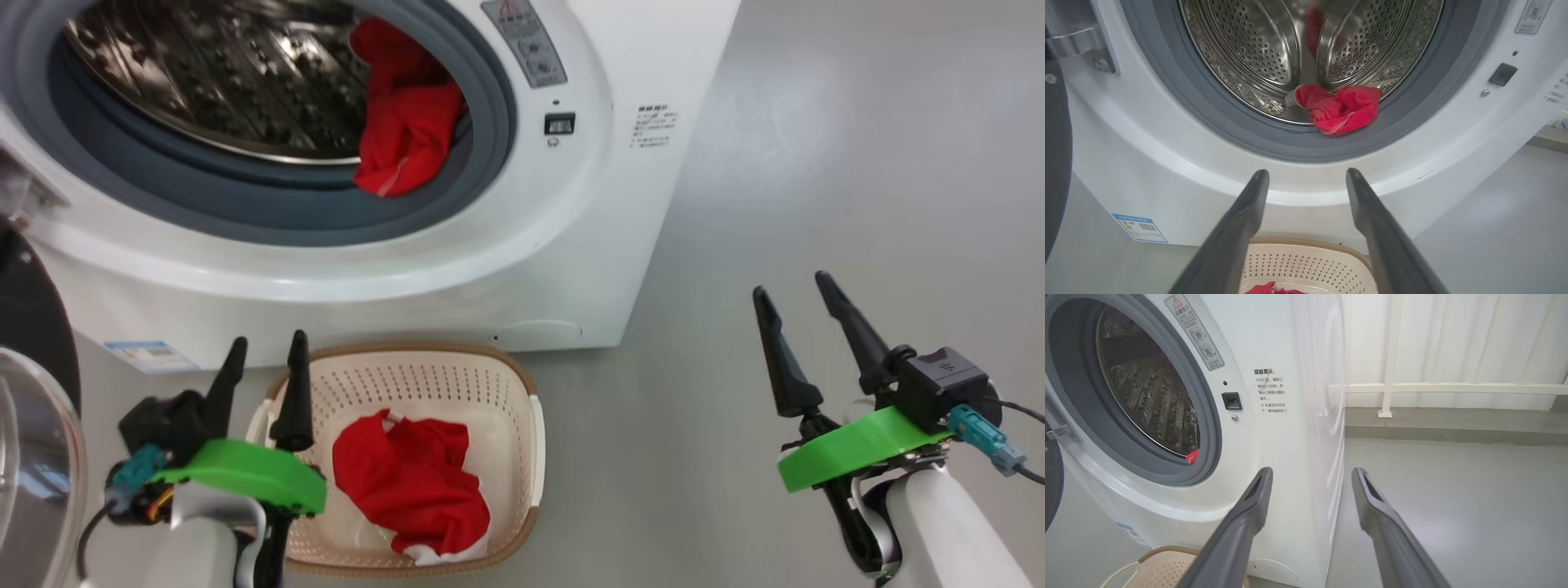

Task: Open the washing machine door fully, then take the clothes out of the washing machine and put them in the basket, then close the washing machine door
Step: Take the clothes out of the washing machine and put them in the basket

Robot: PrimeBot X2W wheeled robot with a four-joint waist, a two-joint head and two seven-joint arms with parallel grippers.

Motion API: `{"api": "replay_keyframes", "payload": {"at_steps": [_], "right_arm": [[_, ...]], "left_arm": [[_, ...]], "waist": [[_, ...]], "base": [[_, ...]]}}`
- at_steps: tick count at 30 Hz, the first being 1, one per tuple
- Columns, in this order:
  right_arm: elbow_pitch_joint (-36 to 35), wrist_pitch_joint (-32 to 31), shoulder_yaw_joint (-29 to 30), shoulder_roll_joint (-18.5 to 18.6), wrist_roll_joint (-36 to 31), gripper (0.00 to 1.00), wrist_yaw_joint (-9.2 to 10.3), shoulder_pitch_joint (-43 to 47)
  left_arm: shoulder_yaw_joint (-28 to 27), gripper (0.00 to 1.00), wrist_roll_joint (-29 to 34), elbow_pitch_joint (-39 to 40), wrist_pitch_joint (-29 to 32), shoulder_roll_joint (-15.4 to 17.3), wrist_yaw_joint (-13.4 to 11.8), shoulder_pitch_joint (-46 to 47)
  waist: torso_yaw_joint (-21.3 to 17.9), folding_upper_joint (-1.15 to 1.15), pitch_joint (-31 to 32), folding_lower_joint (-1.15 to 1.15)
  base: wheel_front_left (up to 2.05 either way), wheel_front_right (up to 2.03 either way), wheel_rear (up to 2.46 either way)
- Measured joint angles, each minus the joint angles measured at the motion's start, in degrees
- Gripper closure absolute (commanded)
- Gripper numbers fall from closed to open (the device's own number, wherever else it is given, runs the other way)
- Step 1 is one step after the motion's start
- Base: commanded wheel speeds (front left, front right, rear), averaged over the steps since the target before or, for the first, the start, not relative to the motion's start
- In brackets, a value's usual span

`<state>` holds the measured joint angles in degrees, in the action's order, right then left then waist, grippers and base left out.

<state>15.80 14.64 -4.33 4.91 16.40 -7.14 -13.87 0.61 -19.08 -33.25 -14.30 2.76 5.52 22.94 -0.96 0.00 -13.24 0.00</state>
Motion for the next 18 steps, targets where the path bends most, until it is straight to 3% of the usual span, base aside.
{"api": "replay_keyframes", "payload": {"at_steps": [9, 18], "right_arm": [[-5.33, 0.00, 1.96, -0.81, -2.57, 0.00, 0.00, 3.48], [-8.78, 0.00, 3.47, -1.41, -4.06, 0.00, 0.00, 7.35]], "left_arm": [[-2.45, 0.00, 4.88, 14.92, 0.00, -0.21, -0.01, -8.48], [-1.72, 0.00, 7.44, 21.91, 0.00, -0.20, 1.05, -14.73]], "waist": [[-0.12, 0.00, 4.43, 0.00], [-0.56, 0.00, 7.49, 0.00]], "base": [[0.00, 0.00, 0.00], [0.00, 0.00, 0.00]]}}
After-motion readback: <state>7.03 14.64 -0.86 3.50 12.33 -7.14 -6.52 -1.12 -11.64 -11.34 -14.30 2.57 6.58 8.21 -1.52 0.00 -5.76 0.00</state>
